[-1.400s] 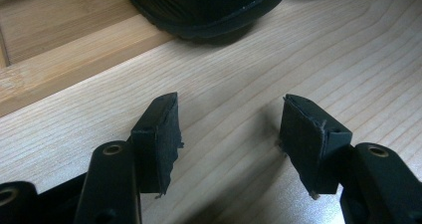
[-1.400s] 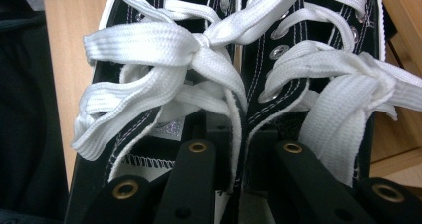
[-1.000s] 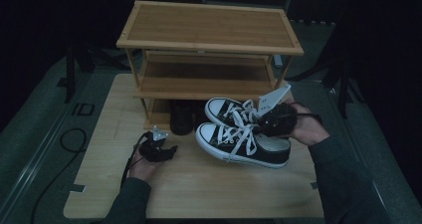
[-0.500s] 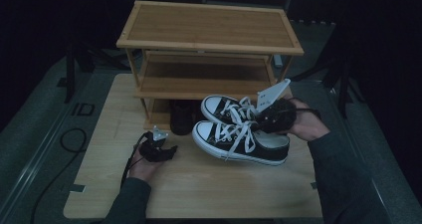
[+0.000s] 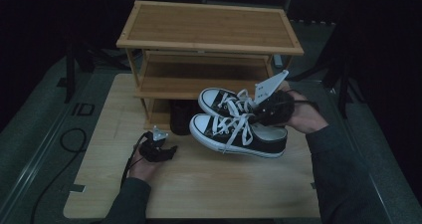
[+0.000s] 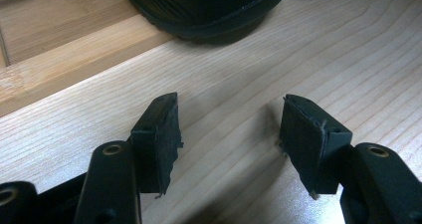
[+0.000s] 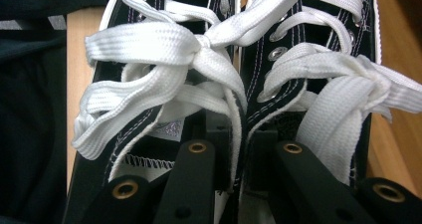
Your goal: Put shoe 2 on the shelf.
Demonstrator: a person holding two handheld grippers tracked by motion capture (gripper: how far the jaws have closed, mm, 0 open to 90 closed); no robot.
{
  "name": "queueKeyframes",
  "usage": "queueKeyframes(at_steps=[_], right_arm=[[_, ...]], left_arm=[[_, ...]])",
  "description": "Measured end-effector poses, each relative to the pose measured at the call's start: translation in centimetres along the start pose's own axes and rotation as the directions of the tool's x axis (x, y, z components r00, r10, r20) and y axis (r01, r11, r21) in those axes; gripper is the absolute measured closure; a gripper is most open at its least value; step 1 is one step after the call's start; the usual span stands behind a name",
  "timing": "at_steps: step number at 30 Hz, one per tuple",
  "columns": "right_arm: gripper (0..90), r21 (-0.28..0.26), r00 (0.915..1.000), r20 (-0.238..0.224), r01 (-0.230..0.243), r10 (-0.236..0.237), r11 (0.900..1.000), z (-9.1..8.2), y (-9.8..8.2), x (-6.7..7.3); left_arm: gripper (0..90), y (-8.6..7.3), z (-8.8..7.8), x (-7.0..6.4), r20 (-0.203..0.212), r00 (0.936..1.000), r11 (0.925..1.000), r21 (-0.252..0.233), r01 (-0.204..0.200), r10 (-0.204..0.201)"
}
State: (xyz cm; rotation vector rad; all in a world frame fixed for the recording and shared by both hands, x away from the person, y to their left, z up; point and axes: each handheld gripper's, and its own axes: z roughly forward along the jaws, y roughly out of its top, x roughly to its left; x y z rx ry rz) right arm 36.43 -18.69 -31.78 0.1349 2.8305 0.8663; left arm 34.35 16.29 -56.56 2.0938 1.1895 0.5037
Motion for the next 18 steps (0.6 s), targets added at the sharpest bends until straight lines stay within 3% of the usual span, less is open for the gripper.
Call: queueKeyframes(at_steps=[12, 18], right_arm=[[84.3, -0.002, 0.9997, 0.026, -0.001, 0.001, 1.000, 0.0, 1.2, -2.1], [84.3, -0.013, 0.9982, 0.048, -0.036, 0.037, 0.999, 0.3, 1.8, -3.3]], left_arm=[[41.0, 0.0, 0.0, 0.0, 0.001, 1.0000, 1.0000, 0.000, 0.000, 0.000], [40.9, 0.0, 0.0, 0.0, 0.002, 1.0000, 1.0000, 0.002, -0.004, 0.004]])
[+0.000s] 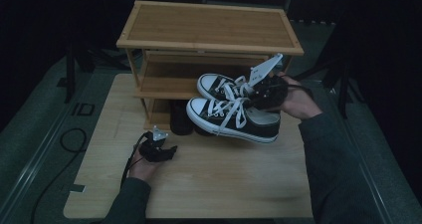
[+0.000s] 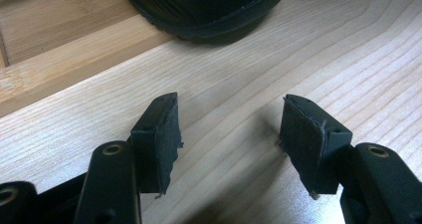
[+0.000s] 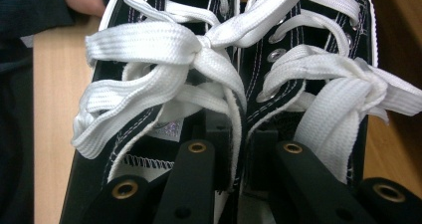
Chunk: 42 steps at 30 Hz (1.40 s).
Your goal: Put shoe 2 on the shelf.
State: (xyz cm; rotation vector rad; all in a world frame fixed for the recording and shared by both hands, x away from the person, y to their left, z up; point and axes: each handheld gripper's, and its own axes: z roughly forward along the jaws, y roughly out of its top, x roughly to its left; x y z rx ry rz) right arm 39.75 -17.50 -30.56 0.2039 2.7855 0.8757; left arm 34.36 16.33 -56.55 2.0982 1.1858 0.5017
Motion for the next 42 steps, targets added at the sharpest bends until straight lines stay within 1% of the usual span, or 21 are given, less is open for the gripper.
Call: queueKeyframes(at_steps=[5, 7, 12, 18, 21, 22, 25, 28, 29, 30, 33, 34, 36, 37, 38, 39, 40, 41, 42], right_arm=[[84.3, 0.016, 1.0000, 0.007, 0.004, -0.004, 1.000, 0.4, 0.7, -0.6], [84.3, 0.017, 1.0000, 0.006, 0.001, -0.001, 1.000, 0.6, 0.9, -0.8], [84.3, 0.014, 0.9997, 0.023, -0.009, 0.009, 1.000, 1.0, 1.5, -1.3], [84.3, 0.011, 0.9984, 0.042, -0.039, 0.039, 0.999, 1.5, 2.1, -1.9], [84.2, 0.013, 0.9970, 0.055, -0.056, 0.055, 0.998, 1.7, 2.4, -2.0], [84.2, 0.015, 0.9947, 0.075, -0.072, 0.070, 0.997, 1.9, 2.6, -2.0], [84.2, 0.014, 0.9881, 0.109, -0.111, 0.109, 0.994, 2.2, 3.0, -2.0], [84.2, 0.002, 0.9777, 0.151, -0.148, 0.146, 0.989, 2.6, 3.2, -2.1], [84.2, 0.002, 0.9777, 0.151, -0.148, 0.146, 0.989, 2.6, 3.2, -2.1], [84.2, -0.005, 0.9674, 0.179, -0.181, 0.179, 0.983, 2.8, 3.3, -2.1], [84.2, -0.008, 0.9568, 0.201, -0.212, 0.210, 0.977, 3.0, 3.4, -2.3], [84.1, -0.010, 0.9535, 0.202, -0.226, 0.224, 0.974, 3.1, 3.4, -2.3], [83.9, -0.009, 0.9466, 0.218, -0.241, 0.237, 0.970, 3.3, 3.5, -2.2], [83.9, -0.008, 0.9442, 0.224, -0.246, 0.242, 0.969, 3.4, 3.6, -2.2], [83.9, -0.008, 0.9442, 0.224, -0.246, 0.242, 0.969, 3.4, 3.6, -2.2], [83.9, -0.007, 0.9398, 0.234, -0.254, 0.249, 0.967, 3.6, 3.6, -2.1], [83.9, -0.010, 0.9315, 0.245, -0.275, 0.269, 0.961, 3.9, 3.7, -2.1], [83.9, -0.014, 0.9275, 0.248, -0.285, 0.279, 0.958, 4.0, 3.8, -2.1], [83.9, -0.016, 0.9216, 0.254, -0.299, 0.293, 0.954, 4.2, 3.8, -2.0]], left_arm=[[40.9, 0.0, 0.0, 0.0, 0.000, 1.0000, 1.0000, 0.001, -0.001, 0.001], [40.9, 0.0, 0.0, 0.0, 0.000, 1.0000, 1.0000, 0.000, -0.001, 0.001], [40.9, 0.0, 0.0, 0.0, 0.002, 1.0000, 1.0000, 0.000, -0.001, 0.001], [40.9, 0.0, 0.0, 0.0, 0.002, 1.0000, 1.0000, -0.001, 0.001, -0.001], [40.9, 0.0, 0.0, 0.0, 0.002, 1.0000, 1.0000, 0.001, -0.003, 0.003], [40.9, 0.0, 0.0, 0.0, 0.002, 1.0000, 1.0000, 0.002, -0.003, 0.003], [40.9, 0.0, 0.0, 0.0, 0.001, 1.0000, 1.0000, 0.000, -0.003, 0.003], [40.9, 0.0, 0.0, 0.0, 0.002, 1.0000, 1.0000, 0.001, -0.003, 0.003], [40.9, 0.0, 0.0, 0.0, 0.002, 1.0000, 1.0000, 0.001, -0.003, 0.003], [40.9, 0.0, 0.0, 0.0, 0.003, 1.0000, 1.0000, 0.002, -0.003, 0.003], [40.9, 0.0, 0.0, 0.0, 0.003, 1.0000, 1.0000, 0.002, -0.003, 0.003], [40.9, 0.0, 0.0, 0.0, 0.004, 1.0000, 1.0000, 0.002, -0.003, 0.003], [40.9, 0.0, 0.0, 0.0, 0.003, 1.0000, 1.0000, 0.002, -0.003, 0.003], [40.9, 0.0, 0.0, 0.0, 0.003, 1.0000, 1.0000, 0.001, -0.003, 0.003], [40.9, 0.0, 0.0, 0.0, 0.003, 1.0000, 1.0000, 0.001, -0.003, 0.003], [40.9, 0.0, 0.0, 0.0, 0.003, 1.0000, 1.0000, 0.002, -0.003, 0.003], [40.9, 0.0, 0.0, 0.0, 0.003, 1.0000, 1.0000, 0.003, -0.003, 0.003], [40.9, 0.0, 0.0, 0.0, 0.003, 1.0000, 1.0000, 0.003, -0.003, 0.003], [40.9, 0.0, 0.0, 0.0, 0.005, 1.0000, 1.0000, 0.000, -0.002, 0.002]])
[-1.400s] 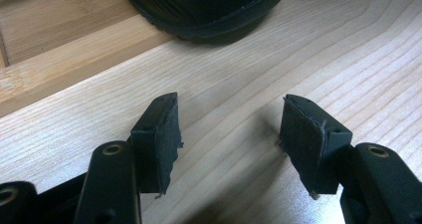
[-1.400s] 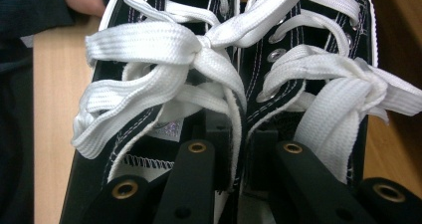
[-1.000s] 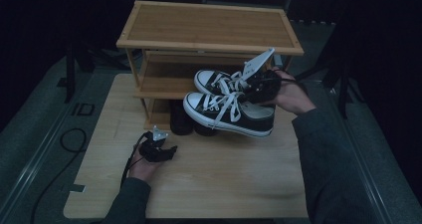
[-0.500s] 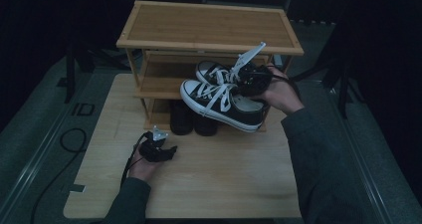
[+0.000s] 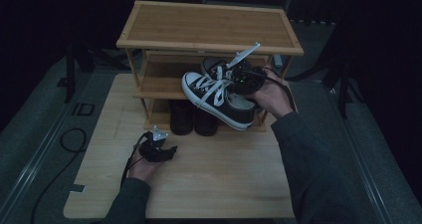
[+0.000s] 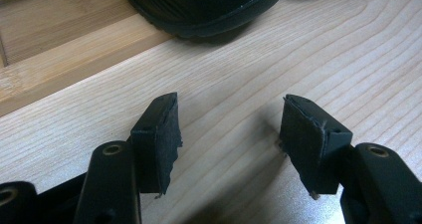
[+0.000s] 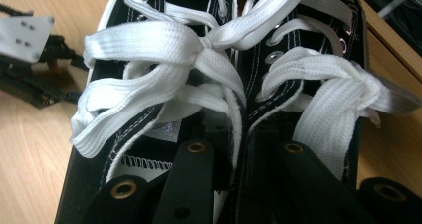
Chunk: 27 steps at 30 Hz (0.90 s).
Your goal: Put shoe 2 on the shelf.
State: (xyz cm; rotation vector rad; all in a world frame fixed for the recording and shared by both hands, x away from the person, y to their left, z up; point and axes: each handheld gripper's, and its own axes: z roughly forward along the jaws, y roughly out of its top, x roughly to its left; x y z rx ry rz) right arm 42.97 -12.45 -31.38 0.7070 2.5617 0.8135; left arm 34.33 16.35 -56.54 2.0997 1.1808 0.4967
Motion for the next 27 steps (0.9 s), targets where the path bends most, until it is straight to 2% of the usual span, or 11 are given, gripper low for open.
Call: queueKeyframes(at_steps=[5, 8, 13, 27], right_arm=[[83.9, -0.008, 0.9970, 0.044, -0.063, 0.063, 0.998, 0.6, 0.3, 0.5], [83.8, -0.009, 0.9919, 0.094, -0.085, 0.086, 0.996, 0.8, 0.5, 1.0], [83.8, -0.027, 0.9820, 0.129, -0.136, 0.139, 0.990, 1.0, 0.7, 1.1], [82.3, -0.031, 0.9682, 0.190, -0.160, 0.163, 0.987, 1.3, 0.7, 1.3]], left_arm=[[40.9, 0.0, 0.0, 0.0, 0.001, 1.0000, 1.0000, 0.001, -0.001, 0.001], [40.9, 0.0, 0.0, 0.0, 0.001, 1.0000, 1.0000, 0.001, -0.001, 0.001], [40.9, 0.0, 0.0, 0.0, 0.001, 1.0000, 1.0000, 0.001, -0.001, 0.001], [40.8, 0.0, 0.0, 0.0, 0.002, 1.0000, 1.0000, 0.002, -0.002, 0.002]])
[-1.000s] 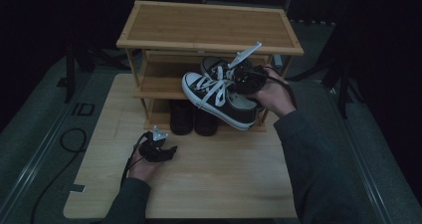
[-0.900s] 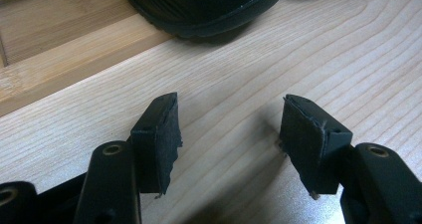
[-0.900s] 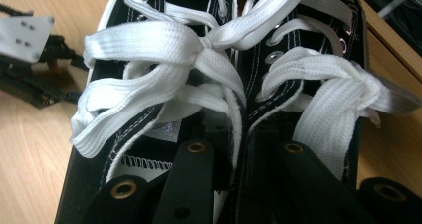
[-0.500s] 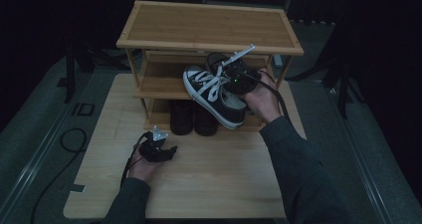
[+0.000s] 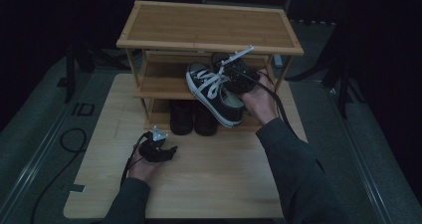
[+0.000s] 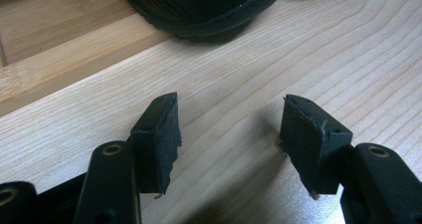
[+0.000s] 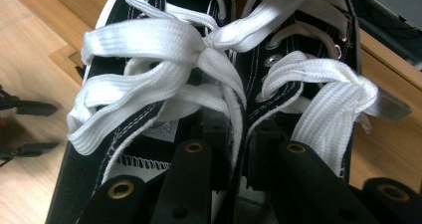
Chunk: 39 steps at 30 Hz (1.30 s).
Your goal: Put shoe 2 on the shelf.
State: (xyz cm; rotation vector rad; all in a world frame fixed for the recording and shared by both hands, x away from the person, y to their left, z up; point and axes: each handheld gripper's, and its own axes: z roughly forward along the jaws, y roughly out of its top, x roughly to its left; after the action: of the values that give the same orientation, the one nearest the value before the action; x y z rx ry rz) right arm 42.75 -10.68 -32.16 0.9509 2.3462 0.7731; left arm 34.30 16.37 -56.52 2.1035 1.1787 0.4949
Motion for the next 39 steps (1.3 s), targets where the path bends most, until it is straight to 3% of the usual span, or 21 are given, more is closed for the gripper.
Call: queueKeyframes(at_steps=[8, 11, 18, 24, 39], right_arm=[[82.3, -0.002, 0.9975, 0.048, -0.053, 0.053, 0.999, -0.2, -0.2, -0.1], [79.4, 0.005, 0.9972, 0.059, -0.047, 0.047, 0.999, -0.2, -0.2, -0.1], [72.0, 0.002, 0.9989, 0.044, -0.016, 0.016, 1.000, -0.6, 0.0, -0.5], [64.6, 0.017, 1.0000, 0.001, -0.004, 0.004, 1.000, -1.4, -0.1, -1.2], [60.5, -0.022, 0.9968, -0.078, 0.018, -0.020, 1.000, -2.5, -0.8, -2.2]], left_arm=[[40.8, 0.0, 0.0, 0.0, -0.001, 1.0000, 1.0000, 0.000, 0.000, 0.000], [40.8, 0.0, 0.0, 0.0, -0.002, 1.0000, 1.0000, 0.000, 0.000, 0.000], [40.7, 0.0, 0.0, -0.1, -0.002, 1.0000, 1.0000, 0.000, 0.000, 0.000], [40.7, 0.0, 0.0, -0.1, -0.002, 1.0000, 1.0000, -0.002, 0.001, -0.001], [40.6, 0.0, 0.0, -0.1, -0.003, 1.0000, 1.0000, -0.001, 0.002, -0.002]])
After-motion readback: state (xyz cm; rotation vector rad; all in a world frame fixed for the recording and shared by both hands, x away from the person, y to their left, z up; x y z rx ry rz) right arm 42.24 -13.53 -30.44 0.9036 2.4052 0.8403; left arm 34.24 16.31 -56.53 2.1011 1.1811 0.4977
